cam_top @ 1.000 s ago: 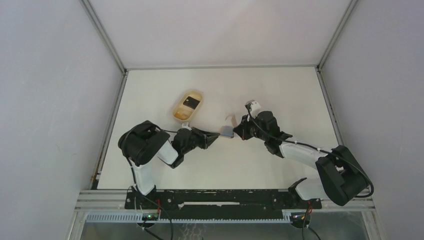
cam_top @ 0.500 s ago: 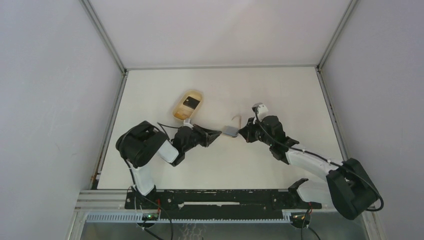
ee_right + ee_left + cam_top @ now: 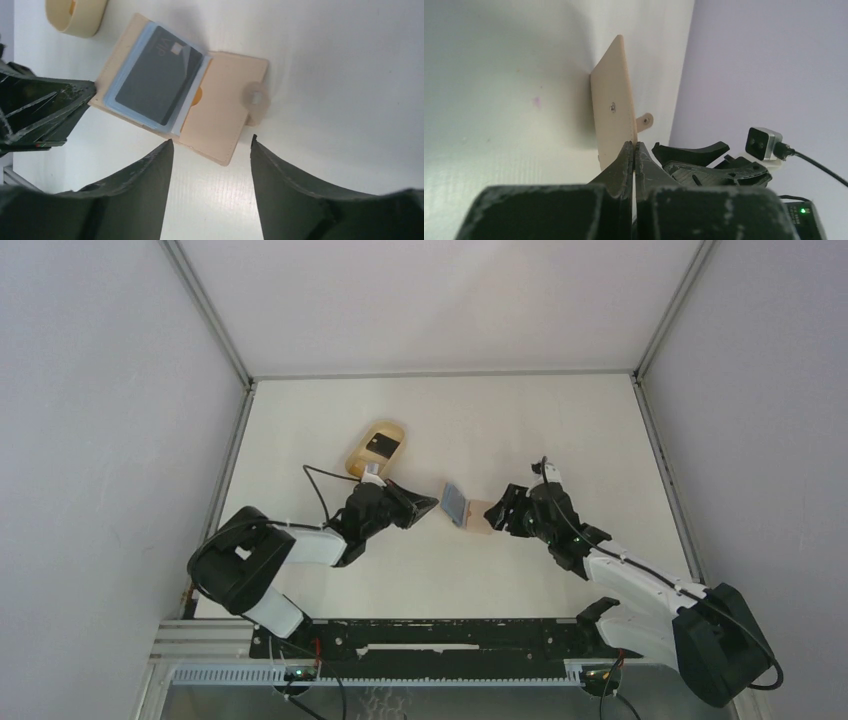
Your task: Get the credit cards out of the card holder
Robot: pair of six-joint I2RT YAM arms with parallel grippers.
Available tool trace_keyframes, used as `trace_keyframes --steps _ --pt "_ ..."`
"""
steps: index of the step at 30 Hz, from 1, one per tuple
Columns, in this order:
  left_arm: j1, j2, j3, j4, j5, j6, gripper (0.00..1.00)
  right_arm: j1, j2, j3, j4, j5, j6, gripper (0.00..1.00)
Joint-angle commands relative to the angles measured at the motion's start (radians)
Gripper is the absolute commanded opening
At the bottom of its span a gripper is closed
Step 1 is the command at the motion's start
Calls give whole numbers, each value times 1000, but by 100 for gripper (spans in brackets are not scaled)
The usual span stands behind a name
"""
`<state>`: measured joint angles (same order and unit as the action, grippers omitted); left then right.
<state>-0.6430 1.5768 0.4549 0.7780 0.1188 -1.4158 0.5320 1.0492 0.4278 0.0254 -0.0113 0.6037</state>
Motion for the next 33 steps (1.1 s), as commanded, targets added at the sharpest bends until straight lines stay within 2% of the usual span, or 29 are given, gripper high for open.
trace_keyframes --steps 1,8,12,21,23,24,26,28,33 --pt "-22 -88 52 -122 -79 133 0 -2 28 9 -21 -6 156 68" --pt "-42 -113 36 -147 -111 152 0 -3 140 43 1 -62 218 72" --pt "-44 -119 19 -157 -115 158 0 -8 185 44 28 -34 209 73" --pt "-56 -128 3 -175 -116 174 0 -26 324 84 127 11 137 67" --pt "-62 -120 9 -175 -116 176 0 -26 363 99 152 11 131 60" --pt "-64 -113 14 -175 -115 178 0 -26 380 105 161 11 130 51" --pt "-64 -103 25 -175 -105 183 0 -27 415 114 174 7 127 22" --pt "-65 -87 43 -192 -93 190 0 -29 437 119 181 -1 124 0" --pt "-64 -72 106 -297 -89 236 3 -50 466 120 198 -21 103 0"
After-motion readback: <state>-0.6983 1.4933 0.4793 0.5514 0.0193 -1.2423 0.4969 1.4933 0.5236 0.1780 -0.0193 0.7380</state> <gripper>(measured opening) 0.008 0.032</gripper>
